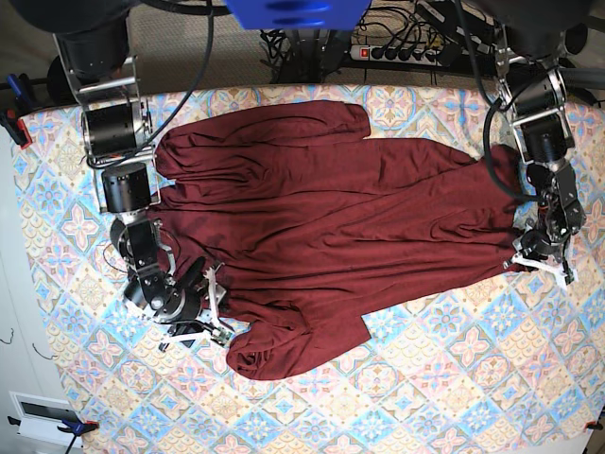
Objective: Layout the t-shirt on the table in an organized manner, then fold the t-shirt properly
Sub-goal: 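Grasp the hem with both grippers and pull it apart, then move the left gripper to the shirt middle and grasp the fabric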
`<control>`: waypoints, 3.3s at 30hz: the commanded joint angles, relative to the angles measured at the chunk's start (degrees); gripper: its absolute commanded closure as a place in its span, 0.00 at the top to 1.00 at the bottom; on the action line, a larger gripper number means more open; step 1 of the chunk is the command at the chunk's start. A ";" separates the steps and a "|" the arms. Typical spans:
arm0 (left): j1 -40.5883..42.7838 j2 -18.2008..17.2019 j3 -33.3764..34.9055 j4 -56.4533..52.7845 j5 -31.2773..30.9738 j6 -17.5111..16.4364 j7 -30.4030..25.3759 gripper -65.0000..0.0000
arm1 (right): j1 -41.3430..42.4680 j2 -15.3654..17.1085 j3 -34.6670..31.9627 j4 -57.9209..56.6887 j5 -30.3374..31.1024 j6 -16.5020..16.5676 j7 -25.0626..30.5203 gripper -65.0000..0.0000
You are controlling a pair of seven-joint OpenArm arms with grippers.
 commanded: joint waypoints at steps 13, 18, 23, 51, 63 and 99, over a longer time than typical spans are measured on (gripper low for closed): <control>-1.16 0.28 -0.27 3.79 -0.42 -0.26 1.31 0.36 | 6.80 -1.19 -6.89 -13.61 7.00 -0.42 8.94 0.45; -1.16 0.28 -0.27 3.79 -0.77 -0.35 1.31 0.36 | 6.80 -4.36 -6.89 -20.47 6.82 -0.42 13.07 0.44; -0.02 0.01 -0.27 3.79 -5.08 -0.35 1.31 0.36 | 7.50 -4.36 -6.72 -23.99 6.74 -0.42 16.41 0.17; 9.04 -0.08 -1.42 19.00 -6.92 -0.44 0.79 0.37 | 12.87 1.97 -6.28 -31.90 7.09 -27.55 16.41 0.40; 12.29 -1.57 0.43 30.87 -15.01 -0.52 5.36 0.88 | -4.01 3.55 -4.34 3.88 7.18 -27.46 4.28 0.40; -23.05 26.30 31.90 -20.82 -10.61 -0.08 -18.73 0.68 | -33.20 3.47 2.78 46.08 7.00 -17.26 -3.02 0.40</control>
